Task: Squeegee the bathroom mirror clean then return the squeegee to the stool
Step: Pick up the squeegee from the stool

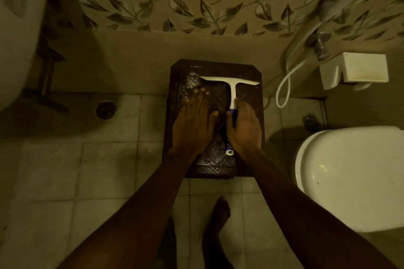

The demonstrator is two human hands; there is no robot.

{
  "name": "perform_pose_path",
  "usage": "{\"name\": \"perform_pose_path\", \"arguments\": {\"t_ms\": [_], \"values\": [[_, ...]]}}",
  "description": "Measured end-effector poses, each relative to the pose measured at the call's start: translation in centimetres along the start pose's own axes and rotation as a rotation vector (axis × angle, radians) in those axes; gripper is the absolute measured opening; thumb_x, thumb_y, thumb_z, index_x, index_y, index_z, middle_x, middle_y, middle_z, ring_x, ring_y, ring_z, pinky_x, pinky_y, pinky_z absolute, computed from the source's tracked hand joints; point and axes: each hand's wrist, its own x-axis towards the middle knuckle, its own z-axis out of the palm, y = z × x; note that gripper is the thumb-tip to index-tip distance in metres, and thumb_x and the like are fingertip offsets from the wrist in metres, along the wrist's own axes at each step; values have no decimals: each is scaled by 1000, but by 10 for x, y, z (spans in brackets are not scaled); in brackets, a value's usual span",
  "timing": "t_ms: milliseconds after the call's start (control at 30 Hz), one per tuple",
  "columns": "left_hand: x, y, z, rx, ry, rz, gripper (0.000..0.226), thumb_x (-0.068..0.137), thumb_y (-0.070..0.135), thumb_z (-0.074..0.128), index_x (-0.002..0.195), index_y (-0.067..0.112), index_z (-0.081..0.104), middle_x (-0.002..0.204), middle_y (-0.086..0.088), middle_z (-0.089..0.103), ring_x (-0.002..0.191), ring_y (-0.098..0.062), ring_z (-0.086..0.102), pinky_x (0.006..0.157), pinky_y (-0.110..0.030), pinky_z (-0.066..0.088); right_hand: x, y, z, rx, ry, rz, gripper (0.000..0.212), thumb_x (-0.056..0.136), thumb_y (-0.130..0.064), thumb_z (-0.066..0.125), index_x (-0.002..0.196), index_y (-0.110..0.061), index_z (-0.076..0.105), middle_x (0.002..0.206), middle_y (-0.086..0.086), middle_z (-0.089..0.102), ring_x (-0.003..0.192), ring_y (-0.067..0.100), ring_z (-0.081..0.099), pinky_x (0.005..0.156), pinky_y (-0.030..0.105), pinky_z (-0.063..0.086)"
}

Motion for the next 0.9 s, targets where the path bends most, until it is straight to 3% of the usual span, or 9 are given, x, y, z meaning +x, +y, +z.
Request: {"name": "perform_pose_path", "arguments": {"t_ms": [100,200,367,533,733,800,900], "values": [[3,-1,10,15,-21,11,59,101,43,23,148,9,32,155,-8,32,146,-21,26,118,-34,17,6,-2,6,133,-43,141,49,96,-38,48,137,-12,43,124,11,61,108,28,61,88,40,51],[7,-1,6,19,-11,18,57,101,43,24,147,10,34,154,-8,36,145,-21,29,117,-35,20,12,-11,-1,218,-88,283,37,94,-35,56,120,-8,51,101,8,64,90,26,64,73,32,48],[-5,16,-37,-15,27,-35,54,100,42,26,138,9,45,141,-11,52,136,-27,42,112,-40,31,11,-42,-33,517,28,467,20,88,-23,59,105,-12,53,83,-2,61,78,22,67,70,41,58],[-32,36,-120,12,116,-79,43,101,35,38,133,10,50,131,-10,59,124,-26,53,103,-39,40,-18,-95,-102,623,28,376,25,93,-25,59,110,-8,55,96,5,66,78,13,63,60,17,47],[-76,62,-227,51,297,-194,37,98,35,42,123,12,56,100,-6,65,87,-20,61,73,-28,42,-61,-181,-187,692,-11,234,28,94,-36,58,109,-12,56,92,3,68,79,16,67,70,30,57],[-89,61,-257,152,363,-211,33,99,36,40,108,12,61,88,-6,62,75,-19,58,62,-27,40,-74,-208,-202,727,11,167,23,93,-31,61,101,-9,56,83,-2,65,71,4,64,66,24,54],[-108,50,-297,195,453,-244,29,99,33,41,104,14,62,95,-5,64,78,-17,57,63,-27,44,-93,-248,-212,765,-5,82,20,93,-29,63,95,-11,54,74,-9,58,59,-4,57,52,6,43]]}}
